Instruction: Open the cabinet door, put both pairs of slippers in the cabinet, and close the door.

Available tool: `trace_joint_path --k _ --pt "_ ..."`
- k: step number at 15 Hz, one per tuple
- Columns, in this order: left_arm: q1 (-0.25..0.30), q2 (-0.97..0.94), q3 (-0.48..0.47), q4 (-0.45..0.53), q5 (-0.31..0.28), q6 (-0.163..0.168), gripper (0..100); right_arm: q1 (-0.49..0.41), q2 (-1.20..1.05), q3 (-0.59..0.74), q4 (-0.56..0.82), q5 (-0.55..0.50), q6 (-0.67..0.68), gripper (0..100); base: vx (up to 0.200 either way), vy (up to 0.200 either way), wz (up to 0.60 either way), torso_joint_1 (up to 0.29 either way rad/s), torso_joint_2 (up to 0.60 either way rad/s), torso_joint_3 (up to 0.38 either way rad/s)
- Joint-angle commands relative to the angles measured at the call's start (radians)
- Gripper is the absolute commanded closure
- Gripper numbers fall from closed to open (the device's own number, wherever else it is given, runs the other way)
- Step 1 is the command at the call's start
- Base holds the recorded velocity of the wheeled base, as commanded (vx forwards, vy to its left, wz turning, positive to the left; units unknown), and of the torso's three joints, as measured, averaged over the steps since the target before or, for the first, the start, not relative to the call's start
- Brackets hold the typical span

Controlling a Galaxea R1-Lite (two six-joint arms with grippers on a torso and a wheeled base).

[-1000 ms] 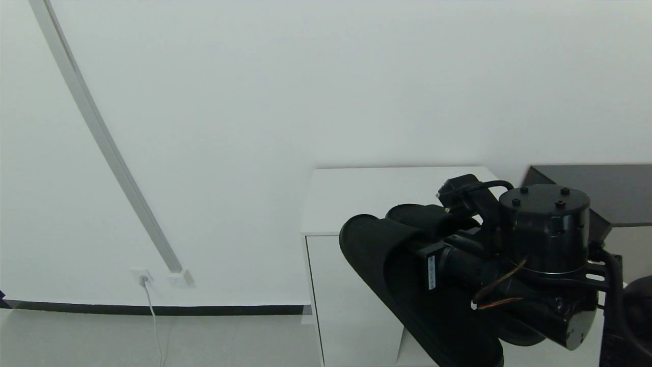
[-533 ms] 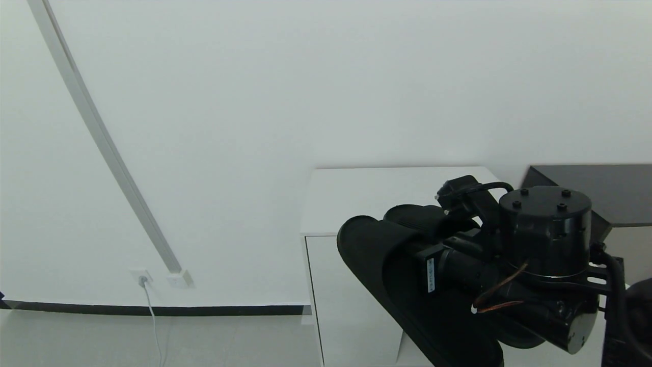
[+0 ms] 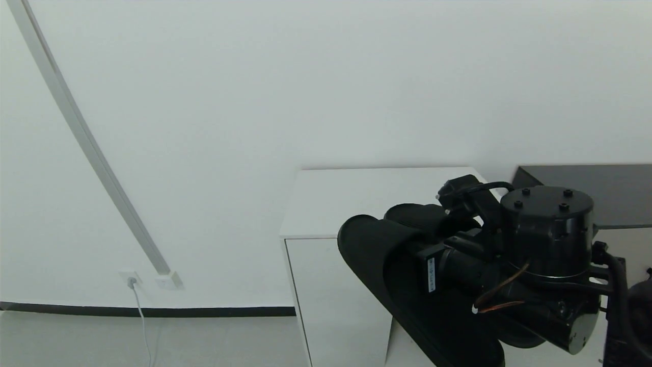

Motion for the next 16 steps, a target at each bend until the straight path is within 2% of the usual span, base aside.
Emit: trace_joint_path --k 1,13,16 --pt "0.0 0.001 0.0 -0.001 0.0 -0.001 100 0.0 0.004 0.001 0.0 0.001 0.0 100 0.0 -0.2 0.0 0.002 0.01 0.002" --pt "0.0 0.001 0.0 -0.001 0.002 -0.001 100 -0.005 0.004 0.05 -0.004 0.001 -0.026 100 0.0 -0.2 0.0 0.002 0.0 0.001" --pt "0.0 0.001 0.0 -0.001 0.002 -0.001 100 -0.005 0.004 0.049 -0.006 0.002 -0.026 100 0.0 0.0 0.0 0.0 0.0 0.0"
